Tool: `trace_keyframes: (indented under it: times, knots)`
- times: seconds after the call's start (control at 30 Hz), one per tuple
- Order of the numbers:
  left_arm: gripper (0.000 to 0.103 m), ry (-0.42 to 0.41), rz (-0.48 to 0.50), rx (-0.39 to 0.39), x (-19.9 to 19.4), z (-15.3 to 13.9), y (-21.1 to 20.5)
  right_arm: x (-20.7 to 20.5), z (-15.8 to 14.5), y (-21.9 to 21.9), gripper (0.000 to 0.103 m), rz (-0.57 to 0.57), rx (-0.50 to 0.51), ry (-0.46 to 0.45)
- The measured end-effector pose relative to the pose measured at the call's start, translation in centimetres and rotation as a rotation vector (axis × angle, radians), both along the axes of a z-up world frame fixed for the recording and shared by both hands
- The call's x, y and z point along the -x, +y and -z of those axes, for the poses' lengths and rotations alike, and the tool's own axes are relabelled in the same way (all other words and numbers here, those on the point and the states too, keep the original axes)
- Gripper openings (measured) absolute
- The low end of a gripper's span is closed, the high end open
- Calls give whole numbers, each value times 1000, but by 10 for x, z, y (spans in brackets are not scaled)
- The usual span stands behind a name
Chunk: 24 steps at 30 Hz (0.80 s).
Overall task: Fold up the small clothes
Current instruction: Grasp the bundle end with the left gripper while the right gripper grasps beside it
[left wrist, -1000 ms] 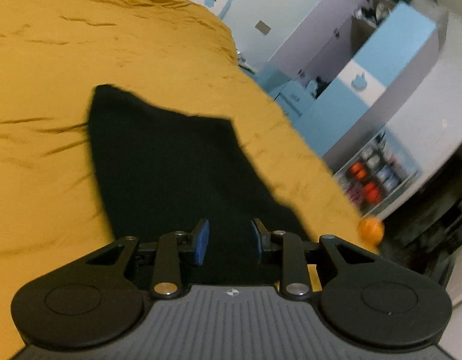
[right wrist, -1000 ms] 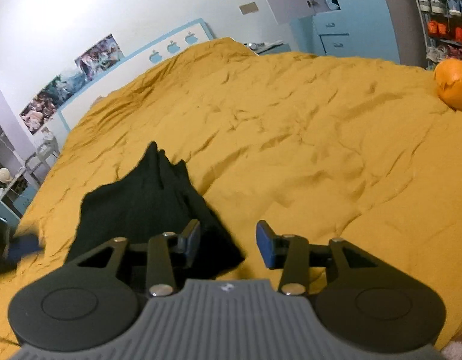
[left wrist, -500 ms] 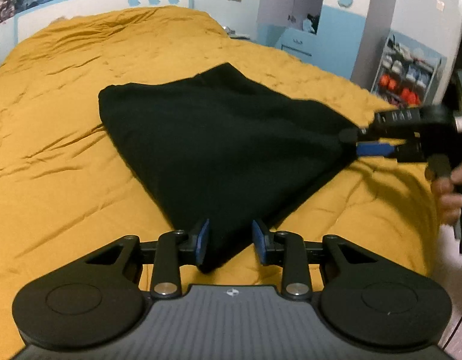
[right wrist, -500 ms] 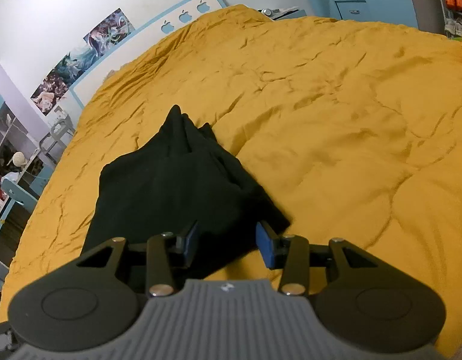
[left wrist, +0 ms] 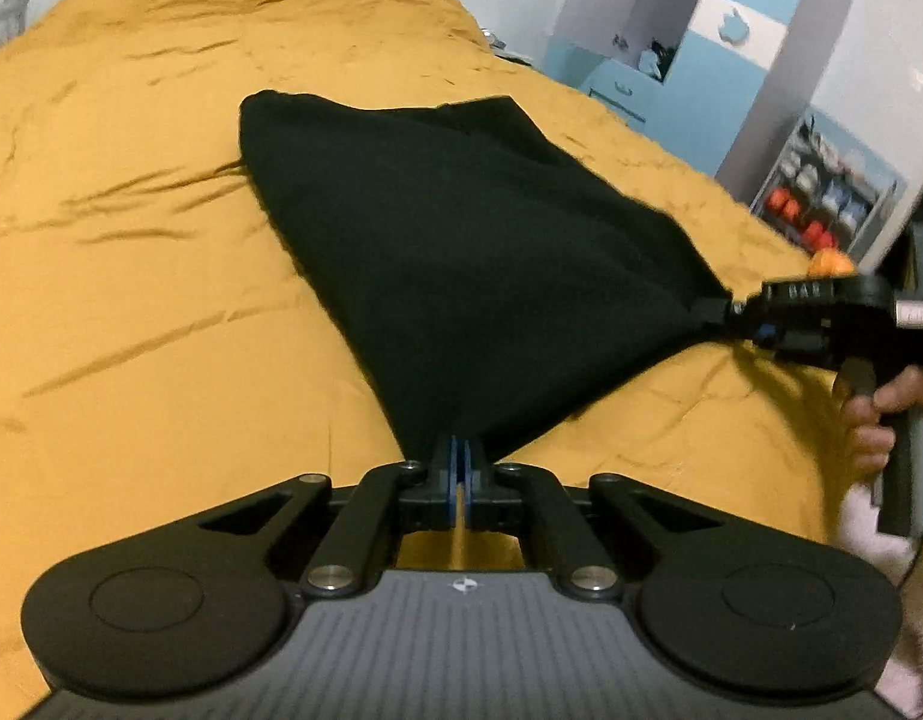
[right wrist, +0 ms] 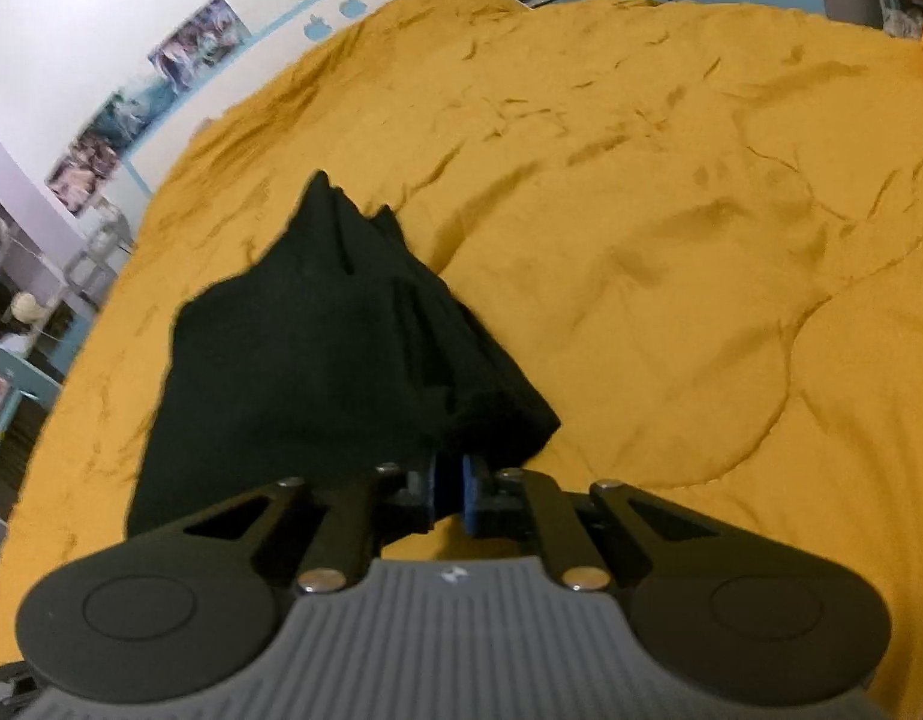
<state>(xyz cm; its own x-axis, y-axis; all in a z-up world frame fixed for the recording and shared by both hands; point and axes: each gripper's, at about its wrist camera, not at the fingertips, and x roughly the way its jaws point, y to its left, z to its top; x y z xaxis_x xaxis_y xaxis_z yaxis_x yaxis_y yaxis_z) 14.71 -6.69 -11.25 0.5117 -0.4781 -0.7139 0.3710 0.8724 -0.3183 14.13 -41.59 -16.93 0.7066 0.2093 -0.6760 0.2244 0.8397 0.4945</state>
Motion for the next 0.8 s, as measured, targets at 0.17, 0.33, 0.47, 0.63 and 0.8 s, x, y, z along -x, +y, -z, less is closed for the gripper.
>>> trace_keyframes:
  times: [0.17, 0.33, 0.47, 0.63, 0.8]
  knots:
    - [10, 19, -68, 265, -6, -27, 27, -15, -51, -11, 46, -23, 115, -113]
    - [15, 31, -130, 364, -36, -20, 21, -103, -81, 12, 46, -219, 296, -321]
    - [15, 116, -174, 418, -53, 5, 14, -191, -61, 40, 46, -385, 414, -320]
    - [21, 188, -207, 429, -56, 29, 13, -261, -22, 57, 46, -428, 413, -198]
    - [21, 209, -205, 454, -55, 39, 16, -285, -11, 59, 8, -453, 373, -152]
